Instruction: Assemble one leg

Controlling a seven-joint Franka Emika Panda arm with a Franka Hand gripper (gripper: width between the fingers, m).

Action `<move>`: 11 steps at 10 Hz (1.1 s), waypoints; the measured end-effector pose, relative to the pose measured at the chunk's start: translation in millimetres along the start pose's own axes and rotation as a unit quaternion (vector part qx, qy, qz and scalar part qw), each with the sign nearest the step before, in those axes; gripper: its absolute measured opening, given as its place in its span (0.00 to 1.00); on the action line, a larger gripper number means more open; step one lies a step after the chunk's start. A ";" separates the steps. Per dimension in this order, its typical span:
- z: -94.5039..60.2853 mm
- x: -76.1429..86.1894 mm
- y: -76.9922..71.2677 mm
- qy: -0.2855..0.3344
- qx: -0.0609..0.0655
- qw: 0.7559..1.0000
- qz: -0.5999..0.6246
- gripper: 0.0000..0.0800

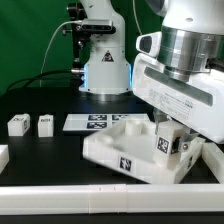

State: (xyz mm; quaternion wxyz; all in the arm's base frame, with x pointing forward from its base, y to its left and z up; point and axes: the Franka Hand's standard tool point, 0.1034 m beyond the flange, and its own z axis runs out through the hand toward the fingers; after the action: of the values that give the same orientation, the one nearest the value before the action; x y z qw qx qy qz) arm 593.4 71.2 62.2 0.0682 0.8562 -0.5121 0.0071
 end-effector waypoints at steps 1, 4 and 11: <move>0.5 -0.2 -1.2 0.002 0.004 1.000 0.000 0.49; 0.9 -2.6 -2.2 0.002 0.006 1.000 0.000 0.78; 0.9 -2.8 -2.3 0.002 0.006 1.000 0.000 0.81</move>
Offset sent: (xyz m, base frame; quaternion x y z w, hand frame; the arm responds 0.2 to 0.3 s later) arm 0.0000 0.0000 0.0000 0.0000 0.0000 0.0000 1.0000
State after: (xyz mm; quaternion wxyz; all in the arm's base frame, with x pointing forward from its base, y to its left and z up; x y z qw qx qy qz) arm 594.0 74.6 60.8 0.0640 0.8564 -0.5123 0.0117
